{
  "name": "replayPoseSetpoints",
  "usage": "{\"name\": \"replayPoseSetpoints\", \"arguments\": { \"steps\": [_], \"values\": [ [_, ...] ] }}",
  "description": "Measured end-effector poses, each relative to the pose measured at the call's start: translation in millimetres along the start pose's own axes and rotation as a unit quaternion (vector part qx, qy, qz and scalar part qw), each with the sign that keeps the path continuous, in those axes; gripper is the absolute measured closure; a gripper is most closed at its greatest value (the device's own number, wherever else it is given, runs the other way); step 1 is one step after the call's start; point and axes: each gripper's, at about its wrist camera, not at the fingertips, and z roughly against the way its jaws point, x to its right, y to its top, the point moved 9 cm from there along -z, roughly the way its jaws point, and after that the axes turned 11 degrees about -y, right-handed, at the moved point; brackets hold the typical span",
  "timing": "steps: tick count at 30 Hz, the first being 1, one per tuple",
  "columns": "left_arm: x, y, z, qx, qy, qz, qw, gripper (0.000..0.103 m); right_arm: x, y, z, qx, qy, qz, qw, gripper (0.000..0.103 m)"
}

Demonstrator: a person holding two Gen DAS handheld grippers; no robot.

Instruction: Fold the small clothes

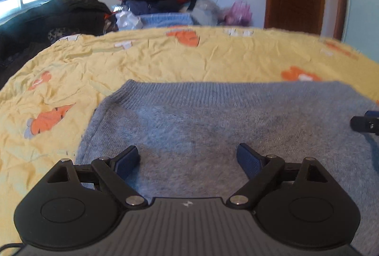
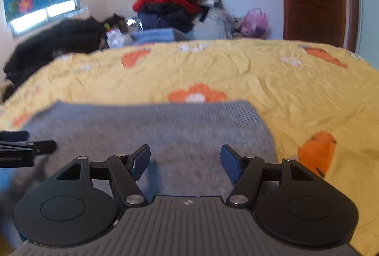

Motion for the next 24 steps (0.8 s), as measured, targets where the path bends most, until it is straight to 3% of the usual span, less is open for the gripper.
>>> {"name": "replayPoseSetpoints", "arguments": {
  "steps": [4,10,12,14,19,24],
  "values": [
    [-12.7,0.1,-3.5,-0.008,-0.014,0.018,0.9997,0.004,6.4,-2.5,0.9,0.011,0.008,0.008,1.0,0.037],
    [-6.3,2.0,4.8,-0.024,0.018,0.005,0.9995,0.003,3.9,8.5,15.0,0.008,-0.022,0.002,1.0,0.035],
    [-4.6,-0.5,10.3,-0.028,0.018,0.014,0.9993,0.003,-2.1,14.5,39.4,0.028,0.004,-0.024,0.999,0.033],
    [-5.4,-5.3,10.6,-0.023,0.018,0.022,0.9993,0.003,-14.7,16.3,54.6,0.038,0.022,-0.025,0.999,0.024],
    [-7.4,-8.4,9.7,-0.008,0.015,0.027,0.9995,0.002,-59.3,6.3,47.2,0.01,0.051,0.023,0.998,0.023],
    [-9.2,-8.6,9.2,-0.006,0.008,0.032,0.9994,0.001,-65.3,-12.2,14.0,-0.032,0.035,0.043,0.998,0.019]
  ]
}}
